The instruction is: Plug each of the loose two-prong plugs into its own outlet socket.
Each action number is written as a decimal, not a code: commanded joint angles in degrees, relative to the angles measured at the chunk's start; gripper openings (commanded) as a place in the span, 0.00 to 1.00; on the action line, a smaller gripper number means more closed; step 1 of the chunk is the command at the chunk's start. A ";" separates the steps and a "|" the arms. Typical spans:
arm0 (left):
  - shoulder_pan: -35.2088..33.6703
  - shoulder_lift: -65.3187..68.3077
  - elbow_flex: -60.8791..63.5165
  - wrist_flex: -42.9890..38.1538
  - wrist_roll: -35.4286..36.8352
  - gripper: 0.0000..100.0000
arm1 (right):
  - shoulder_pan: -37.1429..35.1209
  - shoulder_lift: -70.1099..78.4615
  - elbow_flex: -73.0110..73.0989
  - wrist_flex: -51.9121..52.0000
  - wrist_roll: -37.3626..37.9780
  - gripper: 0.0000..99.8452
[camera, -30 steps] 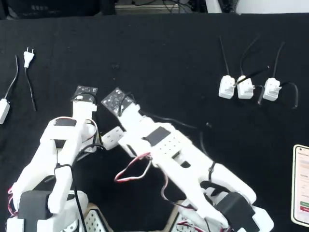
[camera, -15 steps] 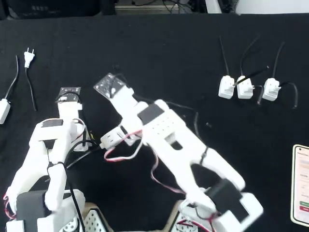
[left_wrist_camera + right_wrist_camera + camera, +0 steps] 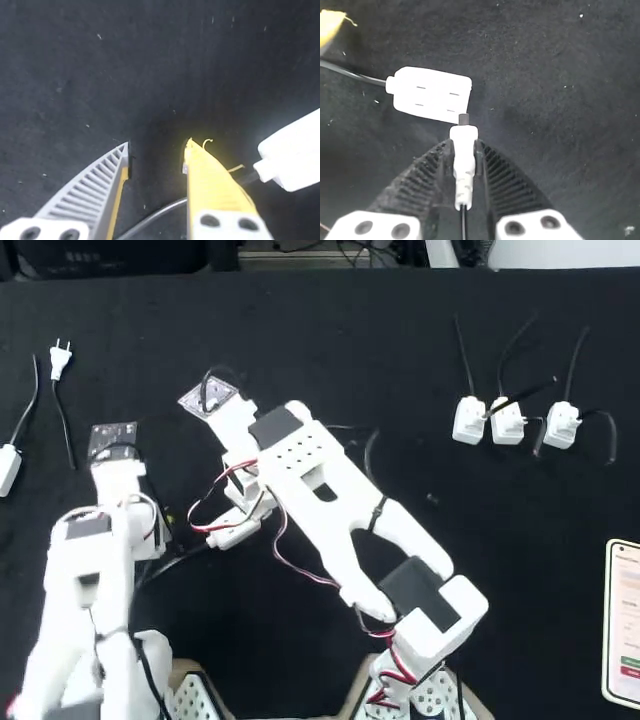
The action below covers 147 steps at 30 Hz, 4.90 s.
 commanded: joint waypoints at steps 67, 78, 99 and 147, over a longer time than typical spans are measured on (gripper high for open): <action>22.46 14.59 -12.62 -4.57 2.90 0.18 | 14.86 -26.59 22.11 -5.19 -0.44 0.01; 19.47 14.33 -19.12 5.19 2.46 0.18 | 14.59 -26.15 21.76 -5.01 -0.53 0.01; 1.80 -30.07 12.79 7.65 -2.55 0.18 | 4.57 -14.90 11.82 0.88 -1.14 0.01; 1.63 -39.12 16.92 8.18 -2.73 0.18 | 4.92 26.07 -29.85 19.96 -6.68 0.01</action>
